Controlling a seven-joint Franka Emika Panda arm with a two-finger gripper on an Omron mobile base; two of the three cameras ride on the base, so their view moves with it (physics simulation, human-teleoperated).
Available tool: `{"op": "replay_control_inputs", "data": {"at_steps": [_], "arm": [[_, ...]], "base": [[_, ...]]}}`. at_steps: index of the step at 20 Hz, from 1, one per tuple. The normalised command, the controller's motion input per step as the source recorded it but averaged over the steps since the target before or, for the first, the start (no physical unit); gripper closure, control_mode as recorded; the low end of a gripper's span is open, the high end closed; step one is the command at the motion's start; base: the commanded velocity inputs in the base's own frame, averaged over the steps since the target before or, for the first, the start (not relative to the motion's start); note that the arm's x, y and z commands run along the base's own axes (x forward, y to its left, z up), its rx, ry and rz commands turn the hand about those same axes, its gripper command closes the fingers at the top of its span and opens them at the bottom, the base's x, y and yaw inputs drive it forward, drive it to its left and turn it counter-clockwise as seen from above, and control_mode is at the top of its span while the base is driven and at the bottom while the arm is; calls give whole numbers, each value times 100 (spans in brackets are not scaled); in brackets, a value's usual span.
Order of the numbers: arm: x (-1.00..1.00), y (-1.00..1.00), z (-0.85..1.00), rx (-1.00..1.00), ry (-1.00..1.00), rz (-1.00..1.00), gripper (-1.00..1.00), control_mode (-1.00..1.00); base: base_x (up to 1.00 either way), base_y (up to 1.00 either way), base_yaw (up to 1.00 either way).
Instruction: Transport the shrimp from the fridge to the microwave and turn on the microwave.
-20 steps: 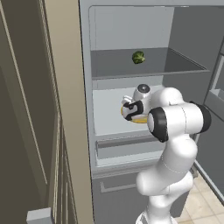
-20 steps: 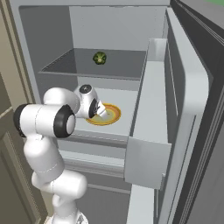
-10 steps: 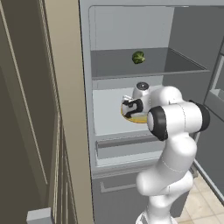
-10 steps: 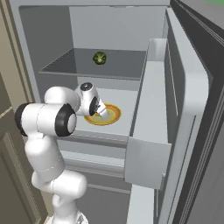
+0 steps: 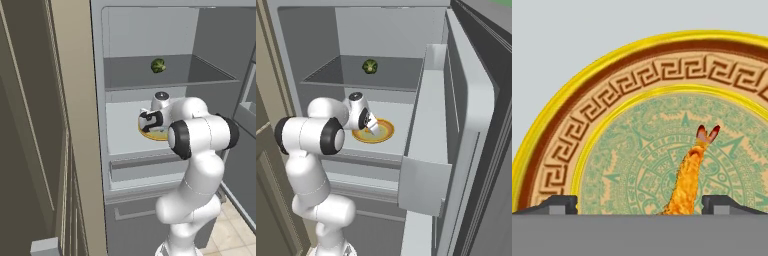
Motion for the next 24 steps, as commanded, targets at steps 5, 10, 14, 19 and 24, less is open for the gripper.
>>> {"op": "replay_control_inputs", "data": {"at_steps": [5, 10, 14, 19, 24], "arm": [[-9, 0, -23, 0, 2, 0, -100, -100], [-2, 0, -24, 0, 6, 0, -100, -100], [0, 0, -21, 0, 6, 0, -100, -100], [0, 0, -22, 0, 6, 0, -100, -100], [-1, 0, -27, 0, 5, 0, -100, -100]], "base": [[0, 0, 0], [0, 0, 0], [0, 0, 0], [0, 0, 0], [0, 0, 0]]}}
